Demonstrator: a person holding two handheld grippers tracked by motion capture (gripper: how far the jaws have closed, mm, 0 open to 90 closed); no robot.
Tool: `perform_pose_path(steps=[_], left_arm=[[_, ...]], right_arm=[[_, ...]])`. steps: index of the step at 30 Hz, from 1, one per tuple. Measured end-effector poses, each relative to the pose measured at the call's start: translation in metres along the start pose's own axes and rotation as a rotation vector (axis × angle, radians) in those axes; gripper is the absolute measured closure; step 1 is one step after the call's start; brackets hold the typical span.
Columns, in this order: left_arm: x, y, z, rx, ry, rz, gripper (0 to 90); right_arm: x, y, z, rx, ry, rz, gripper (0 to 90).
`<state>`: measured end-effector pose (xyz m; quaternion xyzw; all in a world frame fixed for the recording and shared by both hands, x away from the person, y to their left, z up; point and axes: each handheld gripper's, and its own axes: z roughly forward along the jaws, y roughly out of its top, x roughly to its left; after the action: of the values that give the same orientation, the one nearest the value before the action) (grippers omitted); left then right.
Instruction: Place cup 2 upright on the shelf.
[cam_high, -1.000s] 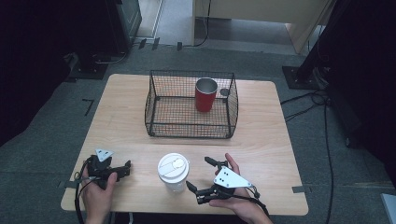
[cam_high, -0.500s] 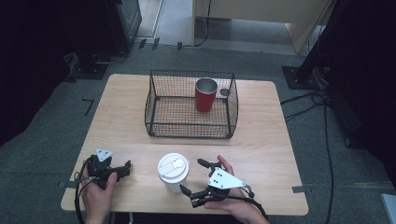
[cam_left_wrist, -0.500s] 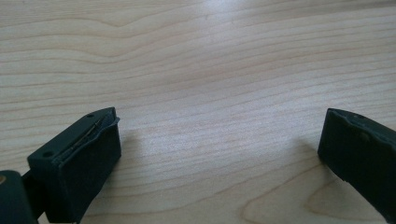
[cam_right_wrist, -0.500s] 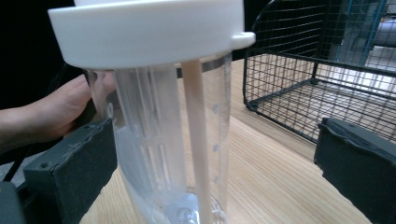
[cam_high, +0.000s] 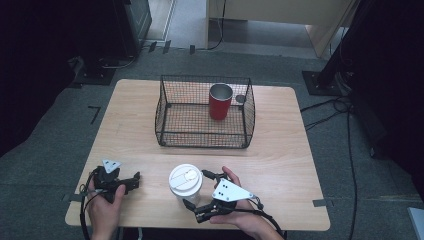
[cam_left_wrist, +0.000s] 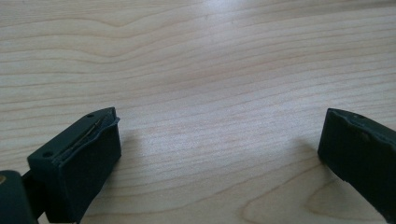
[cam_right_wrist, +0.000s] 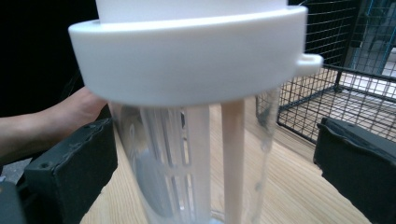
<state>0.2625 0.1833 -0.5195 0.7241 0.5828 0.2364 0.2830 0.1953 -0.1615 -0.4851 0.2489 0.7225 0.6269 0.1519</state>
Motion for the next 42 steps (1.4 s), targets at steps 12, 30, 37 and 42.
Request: perform_pose_path(steps=[12,30,37,42], left_arm=[[0.0,0.0,0.0,0.0,0.0,0.0,0.0],[0.0,0.0,0.0,0.0,0.0,0.0,0.0],[0.0,0.0,0.0,0.001,0.0,0.001,0.0],[0.0,0.0,0.0,0.001,0.0,0.001,0.0]], right_arm=[[0.006,0.01,0.018,0.0,0.011,-0.019,0.9],[0.008,0.017,0.03,-0.017,-0.006,-0.027,15.7],[0.005,0.022,0.028,-0.055,-0.015,-0.014,15.9],[0.001,0.03,0.027,-0.076,-0.032,-0.012,15.9]])
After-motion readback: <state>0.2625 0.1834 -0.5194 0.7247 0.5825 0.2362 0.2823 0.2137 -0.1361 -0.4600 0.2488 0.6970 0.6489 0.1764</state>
